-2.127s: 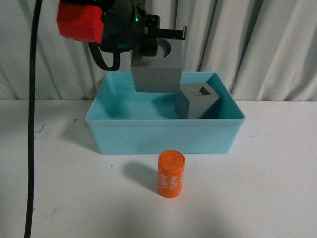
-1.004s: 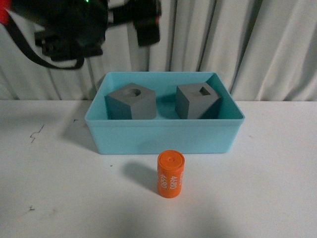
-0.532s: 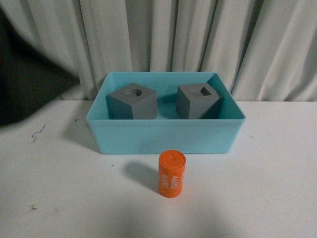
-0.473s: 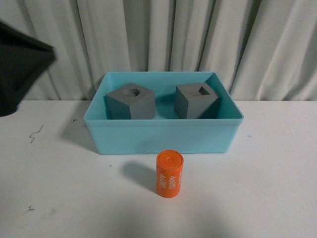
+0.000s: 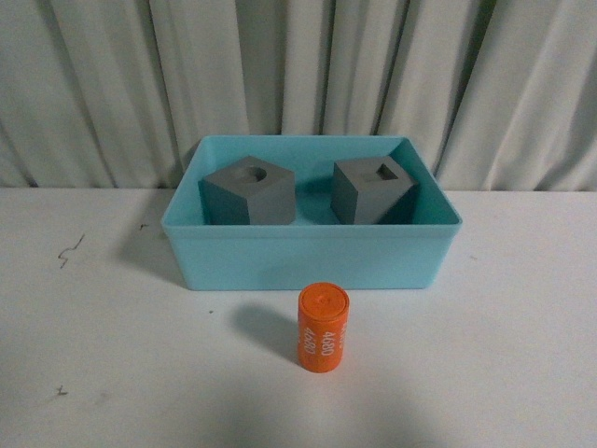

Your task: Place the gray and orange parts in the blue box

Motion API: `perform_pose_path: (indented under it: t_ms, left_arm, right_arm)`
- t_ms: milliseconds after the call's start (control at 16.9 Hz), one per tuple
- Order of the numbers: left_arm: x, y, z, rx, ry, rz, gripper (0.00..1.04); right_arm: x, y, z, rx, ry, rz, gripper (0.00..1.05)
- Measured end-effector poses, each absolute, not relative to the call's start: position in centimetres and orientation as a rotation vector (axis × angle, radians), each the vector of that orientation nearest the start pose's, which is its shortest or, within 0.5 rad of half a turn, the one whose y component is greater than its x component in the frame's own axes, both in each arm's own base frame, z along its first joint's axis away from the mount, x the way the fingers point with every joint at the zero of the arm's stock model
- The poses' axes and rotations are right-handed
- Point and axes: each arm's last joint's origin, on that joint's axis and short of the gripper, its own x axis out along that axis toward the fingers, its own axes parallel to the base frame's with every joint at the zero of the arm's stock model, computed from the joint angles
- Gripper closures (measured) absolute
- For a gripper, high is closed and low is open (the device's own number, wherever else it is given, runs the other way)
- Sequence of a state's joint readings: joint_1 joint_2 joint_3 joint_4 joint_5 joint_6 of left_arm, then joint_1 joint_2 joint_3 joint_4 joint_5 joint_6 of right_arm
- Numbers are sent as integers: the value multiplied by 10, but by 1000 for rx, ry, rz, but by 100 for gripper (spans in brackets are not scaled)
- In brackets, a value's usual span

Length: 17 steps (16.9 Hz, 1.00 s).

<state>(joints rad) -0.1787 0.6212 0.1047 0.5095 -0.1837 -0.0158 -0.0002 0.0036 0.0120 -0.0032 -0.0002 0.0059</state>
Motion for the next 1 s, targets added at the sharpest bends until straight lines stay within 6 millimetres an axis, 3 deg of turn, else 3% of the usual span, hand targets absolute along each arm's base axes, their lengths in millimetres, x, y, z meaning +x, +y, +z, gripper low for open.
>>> perform_pose_path:
  t_ms: [473,650,1004]
  left_arm:
    - [126,0,176,-15,5,14,103]
    - [122,0,168,-15,11,-3,103]
    - [112,0,170,-15,-10,-1,103]
  right_arm:
    - [97,0,167,6,-6,0,6]
    - [97,0,167,6,-5,0,6]
    - [97,0,167,6,-5,0,6]
